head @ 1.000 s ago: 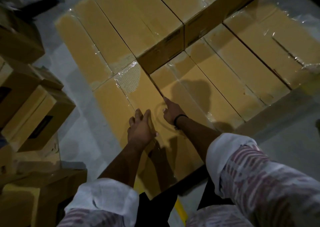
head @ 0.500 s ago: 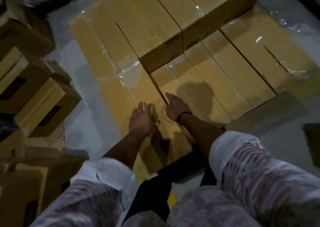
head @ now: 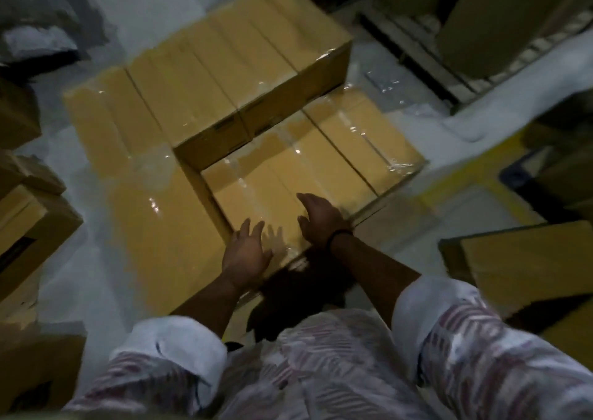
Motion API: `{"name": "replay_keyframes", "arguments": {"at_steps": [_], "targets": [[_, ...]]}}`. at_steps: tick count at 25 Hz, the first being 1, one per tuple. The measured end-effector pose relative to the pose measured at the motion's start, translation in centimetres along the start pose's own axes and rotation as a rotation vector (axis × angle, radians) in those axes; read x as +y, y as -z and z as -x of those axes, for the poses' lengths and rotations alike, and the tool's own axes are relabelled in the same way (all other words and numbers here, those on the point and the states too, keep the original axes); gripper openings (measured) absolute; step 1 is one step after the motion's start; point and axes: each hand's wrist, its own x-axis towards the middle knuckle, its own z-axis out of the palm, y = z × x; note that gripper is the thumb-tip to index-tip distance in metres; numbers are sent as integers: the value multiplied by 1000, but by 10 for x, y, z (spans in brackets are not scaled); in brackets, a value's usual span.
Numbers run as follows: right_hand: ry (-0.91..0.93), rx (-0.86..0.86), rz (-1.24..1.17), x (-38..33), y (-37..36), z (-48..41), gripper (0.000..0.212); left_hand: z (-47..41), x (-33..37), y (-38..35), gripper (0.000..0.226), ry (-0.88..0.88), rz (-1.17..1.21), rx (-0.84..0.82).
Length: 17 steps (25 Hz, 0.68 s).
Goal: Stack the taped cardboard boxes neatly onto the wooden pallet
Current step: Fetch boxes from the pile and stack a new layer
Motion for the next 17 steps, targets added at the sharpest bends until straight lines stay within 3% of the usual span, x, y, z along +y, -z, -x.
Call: {"name": "replay_keyframes", "arguments": {"at_steps": [4,8,13,17], "targets": [[-207,138,-82,63,25,81,58,20,70,-16,82,-180,-19,-51],[-318,271,-154,76,21,158,57,50,117,-25,80,-334,14,-53],[-417,181,-114,86,-9,248,60,111,131,-58,71,-484,93,34],[-502,155,-130,108,-28,306,61,147,130,-100,70,-435,101,-21]]}}
